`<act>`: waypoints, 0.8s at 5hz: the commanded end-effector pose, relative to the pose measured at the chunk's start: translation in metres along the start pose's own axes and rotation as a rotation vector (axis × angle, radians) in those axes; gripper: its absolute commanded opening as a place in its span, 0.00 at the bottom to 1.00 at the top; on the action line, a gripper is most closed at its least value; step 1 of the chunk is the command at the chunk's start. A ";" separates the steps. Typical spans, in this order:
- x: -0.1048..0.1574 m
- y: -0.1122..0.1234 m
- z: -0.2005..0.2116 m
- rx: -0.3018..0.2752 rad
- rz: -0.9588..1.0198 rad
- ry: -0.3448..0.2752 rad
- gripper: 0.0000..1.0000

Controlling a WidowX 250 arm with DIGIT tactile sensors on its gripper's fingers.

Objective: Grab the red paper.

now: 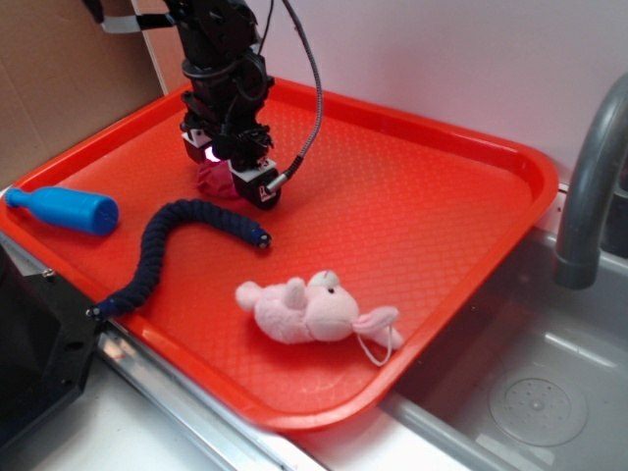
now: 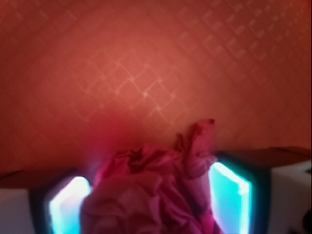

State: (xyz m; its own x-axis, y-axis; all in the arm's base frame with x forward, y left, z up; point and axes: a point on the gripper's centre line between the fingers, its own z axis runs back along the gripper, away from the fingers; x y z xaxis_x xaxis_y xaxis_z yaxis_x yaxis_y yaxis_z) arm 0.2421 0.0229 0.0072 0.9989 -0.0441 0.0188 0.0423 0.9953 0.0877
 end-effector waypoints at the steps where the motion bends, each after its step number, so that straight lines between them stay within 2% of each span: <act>1: 0.001 -0.006 0.040 -0.072 0.005 -0.031 0.00; 2: 0.009 -0.005 0.089 -0.104 0.015 -0.066 0.00; 3: 0.013 -0.012 0.141 -0.127 0.002 -0.106 0.00; 4: 0.015 -0.020 0.168 -0.111 -0.009 -0.115 0.00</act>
State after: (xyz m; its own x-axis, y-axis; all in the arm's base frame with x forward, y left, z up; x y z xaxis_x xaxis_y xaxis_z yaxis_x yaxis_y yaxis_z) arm 0.2484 -0.0098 0.1525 0.9967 -0.0548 0.0593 0.0564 0.9981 -0.0260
